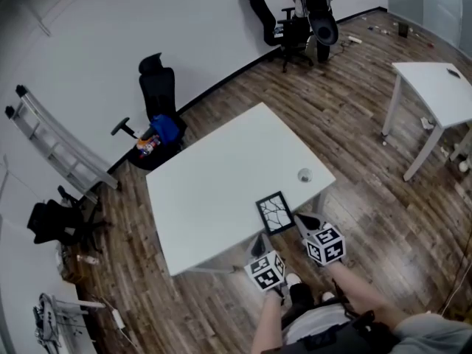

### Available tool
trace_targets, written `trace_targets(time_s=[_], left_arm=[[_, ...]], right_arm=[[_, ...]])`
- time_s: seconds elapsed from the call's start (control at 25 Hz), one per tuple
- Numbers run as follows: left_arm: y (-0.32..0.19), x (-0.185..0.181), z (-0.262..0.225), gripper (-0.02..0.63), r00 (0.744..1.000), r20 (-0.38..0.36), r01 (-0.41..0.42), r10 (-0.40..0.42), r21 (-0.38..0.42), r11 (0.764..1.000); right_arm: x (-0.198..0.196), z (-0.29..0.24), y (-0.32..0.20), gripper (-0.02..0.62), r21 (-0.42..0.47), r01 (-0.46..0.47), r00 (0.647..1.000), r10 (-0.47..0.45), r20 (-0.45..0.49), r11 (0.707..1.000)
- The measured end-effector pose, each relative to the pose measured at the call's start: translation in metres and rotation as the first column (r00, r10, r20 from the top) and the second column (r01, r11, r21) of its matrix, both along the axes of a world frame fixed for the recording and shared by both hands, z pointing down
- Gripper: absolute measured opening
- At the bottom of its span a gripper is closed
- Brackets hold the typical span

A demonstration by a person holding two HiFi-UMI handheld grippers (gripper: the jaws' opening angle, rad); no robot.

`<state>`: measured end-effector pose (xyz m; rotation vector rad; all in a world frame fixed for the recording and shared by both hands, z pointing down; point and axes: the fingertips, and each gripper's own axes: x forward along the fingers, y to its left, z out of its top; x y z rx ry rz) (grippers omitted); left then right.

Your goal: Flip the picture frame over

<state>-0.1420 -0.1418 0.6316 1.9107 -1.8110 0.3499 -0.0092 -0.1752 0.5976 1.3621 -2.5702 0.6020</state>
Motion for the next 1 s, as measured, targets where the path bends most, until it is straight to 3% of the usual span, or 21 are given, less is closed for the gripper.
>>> trace_targets(time_s=[0.32, 0.4, 0.72, 1.0], left_arm=[[-0.027, -0.012, 0.033, 0.003, 0.994, 0.009, -0.111, 0.112, -0.085, 0.99], [-0.029, -0.012, 0.041, 0.003, 0.991, 0.007, -0.136, 0.137, -0.104, 0.985], [-0.035, -0.021, 0.055, 0.029, 0.985, -0.062, -0.169, 0.162, -0.137, 0.976], [-0.027, -0.001, 0.069, 0.065, 0.969, -0.158, -0.221, 0.191, -0.197, 0.955]], right_arm=[[-0.014, 0.041, -0.019, 0.008, -0.08, -0.056, 0.996, 0.05, -0.072, 0.995], [-0.015, 0.05, -0.021, 0.051, -0.107, -0.065, 0.995, 0.057, -0.076, 0.992], [-0.019, 0.072, -0.025, 0.075, -0.183, -0.096, 0.994, 0.086, -0.062, 0.978], [-0.005, 0.084, -0.026, 0.091, -0.221, -0.12, 0.993, 0.115, -0.036, 0.968]])
